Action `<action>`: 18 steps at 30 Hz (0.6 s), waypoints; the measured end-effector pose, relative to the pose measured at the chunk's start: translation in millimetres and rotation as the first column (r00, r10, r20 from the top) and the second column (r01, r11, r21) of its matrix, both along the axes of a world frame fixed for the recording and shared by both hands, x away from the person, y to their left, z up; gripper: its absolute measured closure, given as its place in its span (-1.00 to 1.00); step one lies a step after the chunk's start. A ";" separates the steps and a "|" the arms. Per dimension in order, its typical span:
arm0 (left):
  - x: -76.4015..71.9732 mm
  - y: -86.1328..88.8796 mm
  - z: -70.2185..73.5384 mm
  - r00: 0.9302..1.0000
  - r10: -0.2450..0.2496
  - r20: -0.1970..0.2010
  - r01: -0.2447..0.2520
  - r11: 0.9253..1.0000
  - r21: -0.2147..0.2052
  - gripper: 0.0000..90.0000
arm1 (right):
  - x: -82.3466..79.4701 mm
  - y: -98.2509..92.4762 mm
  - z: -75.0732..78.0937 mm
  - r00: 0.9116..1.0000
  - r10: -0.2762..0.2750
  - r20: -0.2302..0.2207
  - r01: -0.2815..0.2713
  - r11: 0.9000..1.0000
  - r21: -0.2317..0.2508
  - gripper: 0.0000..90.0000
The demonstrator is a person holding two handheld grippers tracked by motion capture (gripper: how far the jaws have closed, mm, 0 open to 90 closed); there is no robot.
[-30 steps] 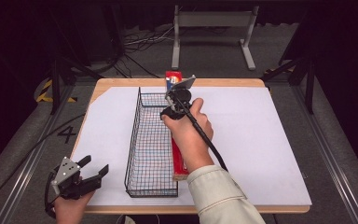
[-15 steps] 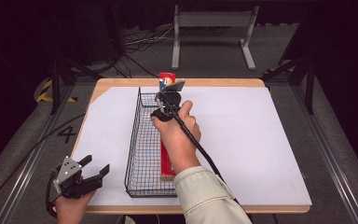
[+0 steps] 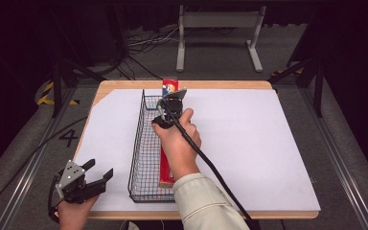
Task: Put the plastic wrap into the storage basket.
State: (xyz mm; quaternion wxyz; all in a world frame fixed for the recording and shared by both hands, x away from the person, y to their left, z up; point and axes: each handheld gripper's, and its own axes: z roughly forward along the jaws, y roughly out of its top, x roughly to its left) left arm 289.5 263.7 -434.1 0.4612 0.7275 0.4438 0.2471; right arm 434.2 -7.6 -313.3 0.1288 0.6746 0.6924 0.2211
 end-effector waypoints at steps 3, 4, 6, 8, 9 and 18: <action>-0.2 -1.0 0.0 1.000 -0.005 0.001 0.005 1.000 0.008 -0.46 | 0.3 0.9 -5.0 1.000 0.003 -0.004 -0.003 1.000 0.002 -0.13; -0.1 -1.0 0.2 1.000 -0.006 0.003 0.006 1.000 0.013 -0.46 | 0.4 1.4 -6.6 1.000 0.004 -0.005 -0.004 1.000 -0.001 -0.13; -0.1 -1.1 0.2 1.000 -0.006 0.003 0.006 1.000 0.015 -0.46 | 0.6 2.0 -8.1 1.000 0.004 -0.006 -0.004 1.000 0.000 -0.12; -0.1 -1.0 0.2 1.000 -0.005 0.002 0.005 1.000 0.013 -0.46 | 0.9 3.0 -11.1 1.000 0.001 -0.011 -0.001 1.000 -0.004 -0.13; -0.1 -1.0 0.1 1.000 -0.005 0.002 0.005 1.000 0.013 -0.46 | 1.1 3.7 -12.8 1.000 0.002 -0.014 -0.002 1.000 -0.002 -0.13; -0.1 -0.8 -0.1 1.000 -0.004 0.001 0.004 1.000 0.014 -0.46 | 3.6 6.7 -25.3 0.999 -0.002 -0.032 0.002 1.000 -0.006 -0.13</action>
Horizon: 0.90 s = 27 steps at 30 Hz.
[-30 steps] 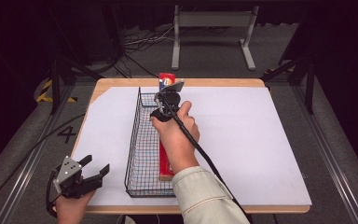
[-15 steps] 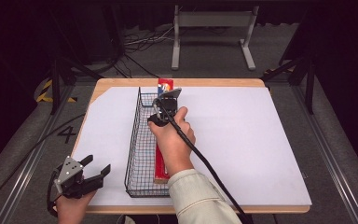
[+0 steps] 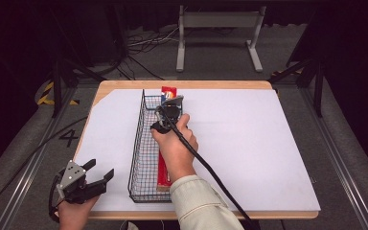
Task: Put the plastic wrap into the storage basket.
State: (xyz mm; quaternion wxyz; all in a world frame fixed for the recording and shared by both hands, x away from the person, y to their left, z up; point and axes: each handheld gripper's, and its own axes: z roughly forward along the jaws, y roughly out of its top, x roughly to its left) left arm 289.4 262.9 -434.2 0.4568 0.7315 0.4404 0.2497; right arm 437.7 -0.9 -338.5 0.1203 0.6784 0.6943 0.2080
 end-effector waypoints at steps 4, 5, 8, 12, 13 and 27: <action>0.1 -0.5 -0.3 1.000 0.002 -0.004 -0.002 1.000 -0.004 -0.46 | 0.3 1.7 -4.5 1.000 -0.001 -0.011 0.001 1.000 -0.014 -0.13; 0.2 -0.3 -0.2 1.000 0.000 -0.003 0.000 1.000 -0.001 -0.46 | 0.2 2.3 -5.9 1.000 -0.002 -0.012 0.002 1.000 -0.012 -0.13; 0.2 -0.4 -0.4 1.000 -0.005 -0.001 0.005 1.000 0.000 -0.46 | 0.3 3.8 -9.8 1.000 -0.008 -0.008 0.008 0.999 -0.031 -0.13; 0.5 -1.4 -0.8 1.000 -0.009 -0.005 0.009 1.000 0.003 -0.46 | 0.7 5.0 -14.3 1.000 -0.008 -0.011 0.008 0.999 -0.049 -0.13; 0.5 -1.6 -0.8 1.000 -0.009 -0.005 0.009 1.000 0.004 -0.46 | 1.0 5.2 -15.4 1.000 -0.013 -0.015 0.012 0.999 -0.047 -0.13; 1.3 -3.2 -1.6 1.000 -0.013 -0.008 0.013 1.000 0.007 -0.47 | 3.0 9.3 -27.9 0.999 -0.013 -0.045 0.010 0.998 -0.069 -0.13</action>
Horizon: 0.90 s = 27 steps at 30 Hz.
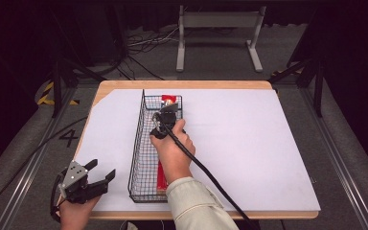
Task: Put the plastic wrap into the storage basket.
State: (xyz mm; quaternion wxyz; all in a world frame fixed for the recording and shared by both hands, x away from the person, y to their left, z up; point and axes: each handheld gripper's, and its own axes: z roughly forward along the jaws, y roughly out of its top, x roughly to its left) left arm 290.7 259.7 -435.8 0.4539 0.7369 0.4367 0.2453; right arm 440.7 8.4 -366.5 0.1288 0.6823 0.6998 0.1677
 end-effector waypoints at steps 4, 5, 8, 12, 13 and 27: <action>0.5 -0.1 -0.6 1.000 -0.003 -0.005 0.003 1.000 -0.001 -0.47 | -0.3 1.0 -3.8 1.000 0.003 -0.010 -0.003 1.000 -0.010 -0.13; 0.5 -0.3 -0.6 1.000 -0.004 -0.004 0.004 1.000 -0.001 -0.47 | -0.1 1.4 -4.9 1.000 -0.001 -0.013 0.001 1.000 -0.014 -0.13; 0.3 -0.4 -0.5 1.000 -0.005 -0.002 0.005 1.000 0.003 -0.47 | 0.6 0.8 -8.6 1.000 -0.003 -0.014 0.003 1.000 -0.026 -0.13; 0.6 -0.4 -0.9 1.000 -0.004 -0.005 0.004 1.000 -0.001 -0.47 | 1.3 -0.3 -11.8 0.999 -0.012 -0.031 0.011 1.000 -0.021 -0.14; 0.6 -0.4 -0.8 1.000 -0.004 -0.005 0.004 1.000 0.000 -0.47 | 1.4 0.0 -12.4 0.999 -0.015 -0.036 0.015 1.000 -0.022 -0.14; 0.7 -0.8 -1.1 1.000 -0.006 -0.006 0.006 1.000 0.004 -0.47 | 2.6 4.1 -18.5 0.998 -0.021 -0.054 0.020 1.000 -0.020 -0.14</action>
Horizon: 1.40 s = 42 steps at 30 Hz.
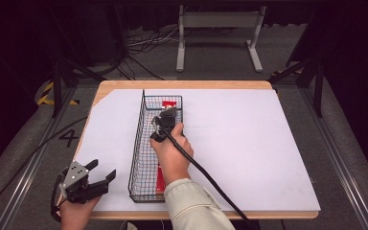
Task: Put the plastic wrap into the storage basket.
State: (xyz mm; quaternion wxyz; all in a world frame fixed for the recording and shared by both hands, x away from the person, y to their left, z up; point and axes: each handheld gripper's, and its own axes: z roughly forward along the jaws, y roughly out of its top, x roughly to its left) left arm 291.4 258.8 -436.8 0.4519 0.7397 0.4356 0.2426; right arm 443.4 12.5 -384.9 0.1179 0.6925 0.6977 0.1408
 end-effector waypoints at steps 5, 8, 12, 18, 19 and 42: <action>0.1 -0.1 -0.3 1.000 -0.002 -0.002 0.002 1.000 -0.004 -0.47 | 0.1 1.3 -1.6 1.000 0.003 0.000 -0.003 1.000 -0.009 -0.14; 0.2 0.1 -0.4 1.000 -0.001 -0.005 0.001 1.000 -0.004 -0.47 | 0.3 1.6 -2.9 1.000 0.010 0.000 -0.010 1.000 -0.013 -0.15; 0.1 0.2 -0.4 1.000 0.001 -0.005 -0.001 1.000 -0.004 -0.47 | 0.9 3.0 -4.3 1.000 0.017 -0.007 -0.017 1.000 -0.016 -0.16; 0.6 -0.3 -0.6 1.000 0.000 -0.006 0.000 1.000 -0.005 -0.47 | 0.6 6.2 -3.9 0.999 0.044 0.011 -0.044 0.998 -0.042 -0.31; 0.6 -0.6 -0.6 1.000 -0.002 -0.005 0.002 1.000 -0.004 -0.47 | 0.2 6.2 -1.6 0.998 0.056 0.026 -0.054 0.997 -0.047 -0.32; -5.0 3.4 -2.8 1.000 0.011 -0.008 -0.011 1.000 0.003 -0.47 | -14.8 -6.7 28.2 0.927 0.175 0.332 -0.167 0.985 -0.054 -0.28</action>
